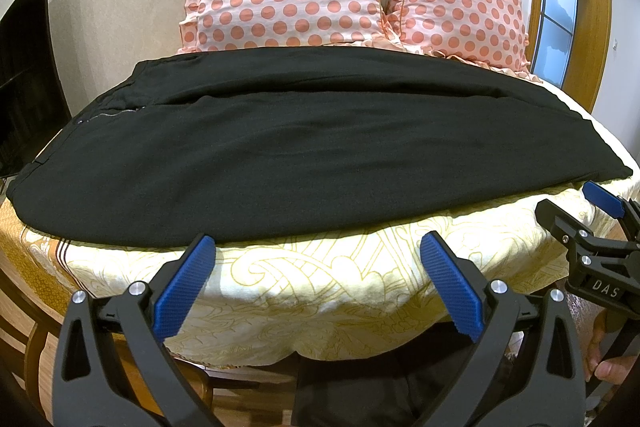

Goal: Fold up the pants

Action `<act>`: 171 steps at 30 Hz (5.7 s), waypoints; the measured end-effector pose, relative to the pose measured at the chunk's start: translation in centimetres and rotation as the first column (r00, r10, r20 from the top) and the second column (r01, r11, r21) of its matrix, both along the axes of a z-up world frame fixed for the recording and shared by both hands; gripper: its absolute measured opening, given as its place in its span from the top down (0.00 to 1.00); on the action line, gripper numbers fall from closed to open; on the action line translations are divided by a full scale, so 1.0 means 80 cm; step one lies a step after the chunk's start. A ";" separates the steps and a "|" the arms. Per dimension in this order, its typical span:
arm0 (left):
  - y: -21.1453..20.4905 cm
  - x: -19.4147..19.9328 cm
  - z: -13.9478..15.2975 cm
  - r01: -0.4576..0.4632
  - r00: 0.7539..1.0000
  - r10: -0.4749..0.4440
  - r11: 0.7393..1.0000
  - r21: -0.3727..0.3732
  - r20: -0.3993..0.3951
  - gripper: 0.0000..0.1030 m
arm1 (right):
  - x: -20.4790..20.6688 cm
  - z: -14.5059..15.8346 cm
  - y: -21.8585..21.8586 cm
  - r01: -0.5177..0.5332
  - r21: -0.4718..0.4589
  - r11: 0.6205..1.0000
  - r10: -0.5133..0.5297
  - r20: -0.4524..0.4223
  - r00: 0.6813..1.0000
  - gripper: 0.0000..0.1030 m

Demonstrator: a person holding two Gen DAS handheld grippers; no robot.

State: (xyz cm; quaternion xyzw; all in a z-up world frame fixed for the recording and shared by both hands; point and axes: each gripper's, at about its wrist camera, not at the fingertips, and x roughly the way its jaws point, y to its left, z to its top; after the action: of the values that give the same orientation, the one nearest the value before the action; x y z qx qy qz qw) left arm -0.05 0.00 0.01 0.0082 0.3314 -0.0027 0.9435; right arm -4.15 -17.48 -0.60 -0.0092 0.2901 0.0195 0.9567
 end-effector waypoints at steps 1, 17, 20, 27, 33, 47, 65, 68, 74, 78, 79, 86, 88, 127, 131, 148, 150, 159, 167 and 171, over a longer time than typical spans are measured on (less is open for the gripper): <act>0.000 0.000 0.000 0.000 1.000 0.000 1.000 0.001 0.002 0.02 | 0.000 0.000 0.000 0.000 0.000 1.000 0.000 0.000 1.000 0.01; 0.000 -0.001 0.000 0.001 1.000 -0.001 1.000 0.001 0.004 0.02 | -0.001 0.000 0.000 0.001 0.000 1.000 -0.001 0.002 1.000 0.01; 0.000 -0.001 0.000 0.001 1.000 -0.001 1.000 0.001 0.004 0.02 | -0.001 0.001 0.000 0.000 0.000 1.000 0.000 0.002 1.000 0.01; 0.000 -0.001 -0.001 0.000 1.000 0.000 1.000 0.001 0.001 0.02 | -0.001 0.000 -0.001 0.000 0.000 1.000 0.000 0.002 1.000 0.01; 0.002 -0.005 -0.012 0.000 1.000 0.000 1.000 0.001 0.000 0.02 | -0.001 0.000 -0.001 0.000 0.000 1.000 0.000 0.001 1.000 0.01; 0.003 -0.008 -0.012 0.000 1.000 0.000 1.000 0.003 -0.013 0.02 | 0.001 0.000 -0.002 -0.004 0.000 1.000 0.004 -0.004 1.000 0.01; -0.015 -0.021 0.057 -0.016 0.994 -0.005 0.983 0.180 0.111 0.02 | 0.002 0.083 -0.049 -0.060 0.011 0.998 0.058 0.140 0.988 0.01; -0.005 0.004 0.076 -0.036 0.993 0.019 0.989 0.141 0.119 0.02 | 0.048 0.117 -0.089 0.029 0.027 0.999 -0.031 0.118 0.993 0.01; 0.020 0.080 0.082 -0.109 0.993 0.106 0.992 0.066 0.044 0.02 | 0.178 0.135 -0.191 0.282 0.100 0.954 -0.279 -0.041 0.959 0.01; 0.029 0.129 0.076 -0.203 0.979 0.203 0.971 0.122 0.016 0.02 | 0.272 0.130 -0.263 0.487 0.038 0.873 -0.479 -0.129 0.868 0.01; 0.032 0.138 0.074 -0.220 0.975 0.220 0.966 0.135 0.014 0.02 | 0.298 0.125 -0.279 0.529 0.006 0.848 -0.522 -0.149 0.840 0.03; 0.050 0.184 0.067 -0.255 0.966 0.259 0.956 0.145 -0.011 0.02 | 0.421 0.070 -0.356 0.671 -0.019 0.741 -0.641 -0.317 0.699 0.25; 0.050 0.191 0.067 -0.254 0.966 0.257 0.954 0.160 -0.004 0.02 | 0.443 0.053 -0.371 0.704 0.006 0.711 -0.653 -0.365 0.663 0.29; 0.048 0.163 0.071 -0.182 0.983 0.181 0.982 0.059 0.015 0.02 | 0.116 0.081 -0.327 0.410 0.549 0.728 -0.471 -0.034 0.882 0.98; 0.048 0.157 0.074 -0.184 0.983 0.183 0.982 0.051 0.032 0.02 | 0.077 0.040 -0.321 0.437 0.585 0.683 -0.471 -0.104 0.876 0.98; 0.051 0.151 0.082 -0.183 0.980 0.177 0.982 0.053 0.093 0.02 | 0.083 0.002 -0.354 0.446 0.706 0.551 -0.464 -0.184 0.866 0.89; 0.064 0.153 0.081 -0.180 0.982 0.180 0.984 -0.012 0.059 0.02 | 0.089 -0.010 -0.365 0.426 0.756 0.497 -0.440 -0.203 0.875 0.97; 0.157 0.181 0.098 -0.222 0.975 0.213 0.955 -0.196 -0.065 0.02 | 0.016 0.034 -0.389 0.389 0.776 0.497 -0.540 -0.075 0.838 0.98; 0.222 0.248 0.134 -0.289 0.957 0.288 0.953 -0.093 -0.021 0.02 | 0.025 -0.009 -0.391 0.487 0.738 0.468 -0.546 -0.191 0.816 0.98; 0.245 0.326 0.135 -0.295 0.949 0.282 0.951 -0.089 -0.139 0.02 | 0.025 -0.007 -0.389 0.495 0.723 0.482 -0.548 -0.192 0.814 0.98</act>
State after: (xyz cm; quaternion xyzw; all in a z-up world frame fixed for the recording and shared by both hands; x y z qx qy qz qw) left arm 26.00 19.57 10.77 -0.0917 0.3867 0.1168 0.9102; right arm -2.12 -48.60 -1.19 0.4703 0.2134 -0.1549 0.8422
